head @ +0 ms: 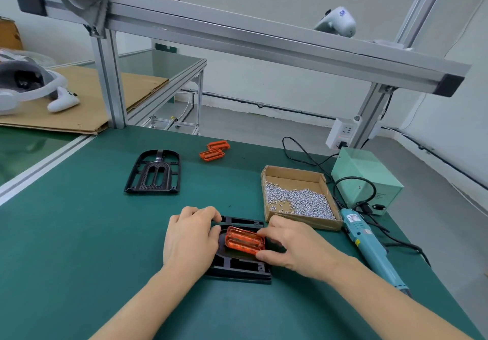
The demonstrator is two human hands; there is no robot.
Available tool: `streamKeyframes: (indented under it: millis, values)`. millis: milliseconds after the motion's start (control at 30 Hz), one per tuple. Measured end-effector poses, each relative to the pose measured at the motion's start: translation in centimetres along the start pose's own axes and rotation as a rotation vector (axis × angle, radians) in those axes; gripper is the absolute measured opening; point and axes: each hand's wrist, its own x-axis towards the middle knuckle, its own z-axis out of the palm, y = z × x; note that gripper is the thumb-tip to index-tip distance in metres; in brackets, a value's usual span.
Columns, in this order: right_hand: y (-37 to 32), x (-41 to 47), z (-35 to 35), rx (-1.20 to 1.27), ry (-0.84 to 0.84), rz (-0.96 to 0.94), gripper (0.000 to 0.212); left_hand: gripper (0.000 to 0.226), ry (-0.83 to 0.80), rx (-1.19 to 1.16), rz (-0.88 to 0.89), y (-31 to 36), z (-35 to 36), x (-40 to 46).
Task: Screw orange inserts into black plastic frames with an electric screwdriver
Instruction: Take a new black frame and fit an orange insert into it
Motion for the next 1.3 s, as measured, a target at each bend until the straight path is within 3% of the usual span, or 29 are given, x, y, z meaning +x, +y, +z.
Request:
streamKeyframes:
  millis: [333,433,600,767,867,967,1133,1200,1300]
  values:
    - [-0.5,1.5,-1.0,-0.103,-0.141,0.022,0.050,0.017,-0.052,-0.022,0.030,-0.2,-0.2,0.2]
    - [-0.4,1.4,-0.9,-0.061,-0.082,0.042,0.050,0.025,-0.122,-0.043,0.034,-0.6,-0.5,0.4]
    - [-0.9,0.7,0.7,-0.053,0.019,0.055,0.051,0.024,-0.059,0.040,0.122,-0.6,0.0,0.4]
    - [0.1,-0.6,0.5,0.210,0.088,0.134,0.051,0.020,-0.038,0.032,0.089,-0.6,0.5,0.7]
    - [1.5,-2.5,-0.4,0.283,0.292,0.272,0.042,0.020,-0.043,0.018,0.086,0.0,0.9,0.9]
    - [3.8,-4.8,-1.4,0.165,0.389,0.527,0.040,0.018,-0.071,0.039,0.113,0.6,1.2,0.9]
    - [7.1,-8.7,-2.9,-0.151,0.142,0.972,0.070,0.013,-0.033,-0.003,0.166,1.3,0.5,1.6]
    - [7.8,-9.8,-2.8,-0.170,0.035,1.056,0.076,0.010,-0.008,-0.048,0.208,2.6,0.5,2.5]
    - [8.2,-10.4,-2.3,-0.053,-0.025,1.080,0.066,0.009,-0.043,-0.088,0.288,5.6,1.3,4.7]
